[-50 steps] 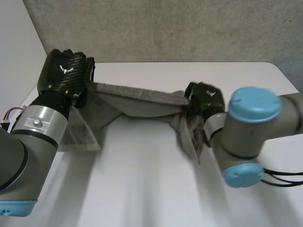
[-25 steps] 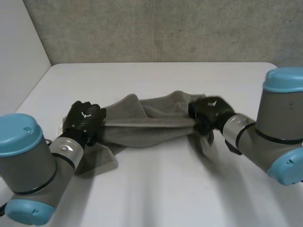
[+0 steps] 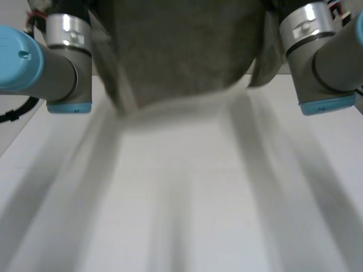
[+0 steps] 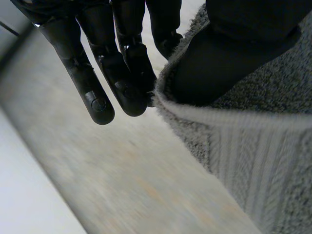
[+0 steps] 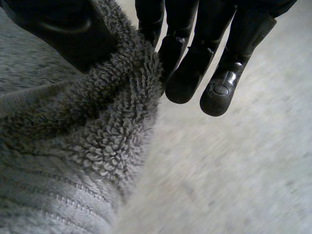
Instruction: Fold the towel.
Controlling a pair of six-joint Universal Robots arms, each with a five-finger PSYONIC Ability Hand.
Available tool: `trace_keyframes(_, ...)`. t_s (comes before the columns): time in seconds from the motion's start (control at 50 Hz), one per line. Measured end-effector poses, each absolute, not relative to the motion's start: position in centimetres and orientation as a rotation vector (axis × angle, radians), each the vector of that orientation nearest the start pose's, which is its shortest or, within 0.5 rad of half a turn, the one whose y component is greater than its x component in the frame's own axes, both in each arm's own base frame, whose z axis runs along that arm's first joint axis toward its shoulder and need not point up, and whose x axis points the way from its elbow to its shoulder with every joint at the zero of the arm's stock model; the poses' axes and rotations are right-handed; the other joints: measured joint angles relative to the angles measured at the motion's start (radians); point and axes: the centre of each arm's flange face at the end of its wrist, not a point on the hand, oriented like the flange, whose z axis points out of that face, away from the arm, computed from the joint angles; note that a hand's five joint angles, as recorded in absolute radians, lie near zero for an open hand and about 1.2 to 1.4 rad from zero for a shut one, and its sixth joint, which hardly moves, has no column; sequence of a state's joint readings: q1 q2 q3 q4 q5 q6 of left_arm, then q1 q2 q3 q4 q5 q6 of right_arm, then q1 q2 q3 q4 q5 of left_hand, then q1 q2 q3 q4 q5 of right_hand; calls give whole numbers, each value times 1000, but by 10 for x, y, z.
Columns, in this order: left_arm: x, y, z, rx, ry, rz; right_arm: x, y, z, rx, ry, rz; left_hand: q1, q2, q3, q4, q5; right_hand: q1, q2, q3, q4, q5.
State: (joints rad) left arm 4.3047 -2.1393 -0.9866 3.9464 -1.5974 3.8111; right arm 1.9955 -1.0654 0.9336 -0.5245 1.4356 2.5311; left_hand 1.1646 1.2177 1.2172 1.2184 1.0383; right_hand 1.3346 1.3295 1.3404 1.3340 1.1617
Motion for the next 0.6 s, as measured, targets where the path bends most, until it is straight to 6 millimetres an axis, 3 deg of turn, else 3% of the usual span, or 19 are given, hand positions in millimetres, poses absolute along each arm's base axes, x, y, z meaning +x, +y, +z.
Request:
trace_keyframes(0.06,-302,-374,381,466,863,-2731,315,-349,387,-898,1131,-2897,0,0,0,0,0,0,3,0,0,6)
trace_keyframes(0.12,-301,-371,368,498,906,-2724,314,-347,376,-960,1207,-2829,0,0,0,0,0,0,6,0,0,6)
trace_keyframes(0.2,-301,-367,325,624,1062,-2660,312,-349,344,-1071,1392,-2680,0,0,0,0,0,0,6,0,0,7)
trace_keyframes(0.38,-288,-342,205,985,1446,-2421,305,-338,251,-1277,1828,-2229,0,0,0,0,0,0,6,0,0,7)
trace_keyframes(0.46,-282,-328,166,1114,1556,-2323,300,-326,207,-1353,1997,-1991,0,0,0,0,0,0,6,0,0,7)
trace_keyframes(0.6,-274,-312,134,1250,1602,-2186,292,-308,159,-1414,2188,-1681,0,0,0,0,0,1,6,0,0,7)
